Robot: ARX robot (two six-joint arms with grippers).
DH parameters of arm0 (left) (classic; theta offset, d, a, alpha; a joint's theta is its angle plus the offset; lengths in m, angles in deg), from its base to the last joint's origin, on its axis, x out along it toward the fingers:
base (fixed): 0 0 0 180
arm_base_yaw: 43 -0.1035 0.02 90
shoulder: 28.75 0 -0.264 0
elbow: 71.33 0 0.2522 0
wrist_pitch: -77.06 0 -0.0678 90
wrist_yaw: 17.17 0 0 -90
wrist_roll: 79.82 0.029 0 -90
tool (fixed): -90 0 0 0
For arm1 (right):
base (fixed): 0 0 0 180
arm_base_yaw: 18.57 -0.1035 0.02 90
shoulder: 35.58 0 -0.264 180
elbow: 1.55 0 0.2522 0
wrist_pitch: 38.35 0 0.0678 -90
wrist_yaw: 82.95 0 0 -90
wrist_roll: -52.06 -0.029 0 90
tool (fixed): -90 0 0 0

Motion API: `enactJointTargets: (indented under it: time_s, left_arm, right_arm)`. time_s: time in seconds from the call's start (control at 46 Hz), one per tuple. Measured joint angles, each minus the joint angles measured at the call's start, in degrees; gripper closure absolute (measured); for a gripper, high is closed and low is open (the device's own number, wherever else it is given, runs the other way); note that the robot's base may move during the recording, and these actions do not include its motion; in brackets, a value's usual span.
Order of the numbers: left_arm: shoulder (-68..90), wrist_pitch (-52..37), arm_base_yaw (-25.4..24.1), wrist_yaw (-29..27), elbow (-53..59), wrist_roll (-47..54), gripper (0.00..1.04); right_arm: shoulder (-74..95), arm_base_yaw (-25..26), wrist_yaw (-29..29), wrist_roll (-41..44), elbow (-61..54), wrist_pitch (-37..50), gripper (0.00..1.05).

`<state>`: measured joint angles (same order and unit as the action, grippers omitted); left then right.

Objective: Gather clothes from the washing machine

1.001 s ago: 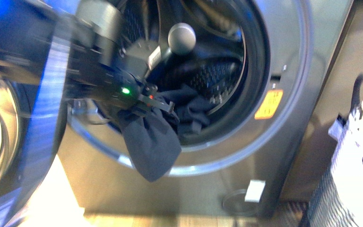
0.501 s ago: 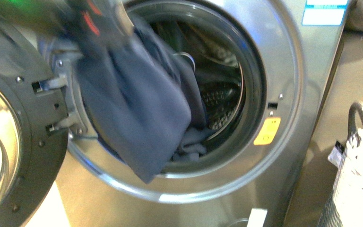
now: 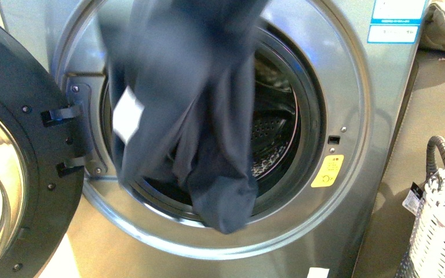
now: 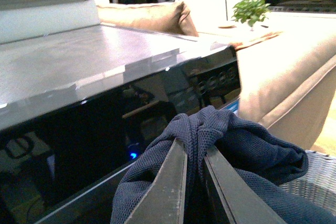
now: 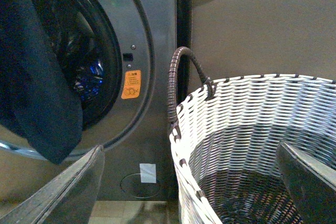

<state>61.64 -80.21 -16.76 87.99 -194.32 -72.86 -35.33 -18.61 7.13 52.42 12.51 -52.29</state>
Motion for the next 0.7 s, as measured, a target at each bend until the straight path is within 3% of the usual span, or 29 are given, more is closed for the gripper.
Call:
enactJointTargets:
  time_s: [0.239, 0.566, 0.588, 0.609, 0.631, 0.675, 0.696]
  left_arm:
    - [1.9, 1.9, 8.6, -1.7, -11.4, -1.9, 0.98]
    - [2.1, 3.2, 10.2, -2.6, -13.5, -2.3, 0.98]
    - [2.2, 3.2, 10.2, -2.7, -13.5, -2.3, 0.98]
    - [2.2, 3.2, 10.1, -2.8, -13.5, -2.3, 0.98]
    - [2.2, 3.2, 10.0, -2.9, -13.5, -2.3, 0.98]
    - [2.3, 3.2, 10.0, -3.1, -13.5, -2.3, 0.98]
    - [2.3, 3.2, 10.0, -3.1, -13.5, -2.3, 0.98]
  right_arm:
    - [0.0, 0.0, 0.0, 0.0, 0.0, 0.0, 0.07]
    - [0.0, 0.0, 0.0, 0.0, 0.0, 0.0, 0.07]
    - [0.6, 1.1, 2.5, -1.6, -0.2, 2.0, 0.07]
    - [2.3, 3.6, 11.6, -6.1, -0.6, 7.5, 0.07]
    - [2.9, 4.6, 14.3, -7.6, -0.6, 9.7, 0.07]
    - [5.7, 9.1, 26.5, -14.8, -0.5, 19.5, 0.07]
    - [6.2, 9.8, 28.4, -16.3, -0.5, 21.0, 0.07]
